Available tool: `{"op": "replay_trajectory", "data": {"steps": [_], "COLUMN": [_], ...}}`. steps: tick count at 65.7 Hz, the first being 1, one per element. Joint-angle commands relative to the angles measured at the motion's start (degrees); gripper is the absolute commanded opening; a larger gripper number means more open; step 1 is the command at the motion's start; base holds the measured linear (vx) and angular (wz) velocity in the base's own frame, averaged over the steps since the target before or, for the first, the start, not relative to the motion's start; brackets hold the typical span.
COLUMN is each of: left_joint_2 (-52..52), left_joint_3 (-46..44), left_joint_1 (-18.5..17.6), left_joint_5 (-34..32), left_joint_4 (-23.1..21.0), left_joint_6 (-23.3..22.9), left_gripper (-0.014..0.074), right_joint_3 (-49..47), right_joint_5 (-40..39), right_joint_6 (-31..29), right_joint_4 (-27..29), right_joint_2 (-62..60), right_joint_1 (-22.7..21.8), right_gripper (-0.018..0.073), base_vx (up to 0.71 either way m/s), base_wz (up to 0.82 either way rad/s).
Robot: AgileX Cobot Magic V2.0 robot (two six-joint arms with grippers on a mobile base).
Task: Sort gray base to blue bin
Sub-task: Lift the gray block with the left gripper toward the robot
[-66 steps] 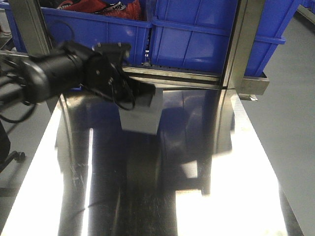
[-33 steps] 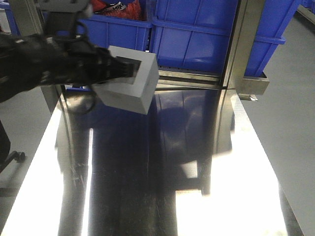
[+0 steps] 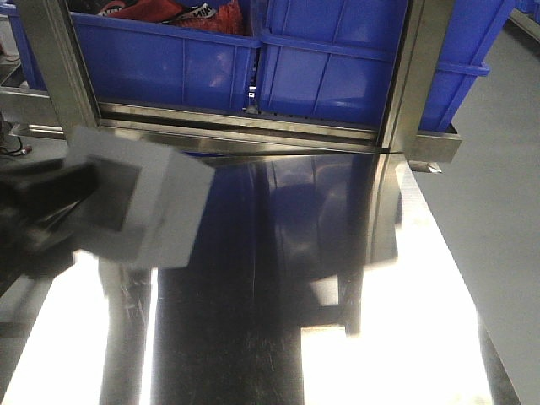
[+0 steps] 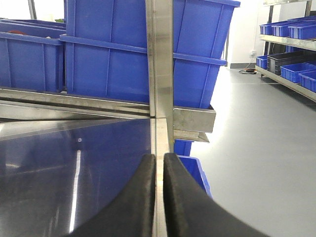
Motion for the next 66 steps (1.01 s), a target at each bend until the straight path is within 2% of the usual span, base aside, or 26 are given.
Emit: {"op": "replay_trajectory", "data": {"steps": [1,14,27,66], "left_joint_2": [-7.1,-19.3,-27.8,-29.9], "left_joint_3": [3.0,9.9,12.8,13.0], "left_joint_1": [-0.2,-0.2,-0.2,-0.2], "left_joint_5": [-8.4,-8.5,-7.9,-7.7], "left_joint_4": [0.1,0.1,0.1,0.1], "left_joint_6": [-0.7,-0.7,-0.7,-0.7], "left_gripper": [0.0005,0.0005,0.0005,0.0005], "right_joint_3": [0.1,0.1,0.1,0.1], "right_joint_5": [-4.2,-4.2,-4.2,-4.2], "right_joint_6": [-0.4,-0.4,-0.4,-0.4], "right_joint_4": [-0.4,-0.4,-0.4,-0.4], "right_joint_2": [-0.4,-0.4,-0.4,-0.4], "right_joint_1": [-0.2,-0.2,-0.2,-0.2], "right_gripper": [-0.0004,-0.0004,-0.0004,-0.0004], "base_vx": [0.00,0.00,0.00,0.00], "base_wz": [0.00,0.00,0.00,0.00]}}
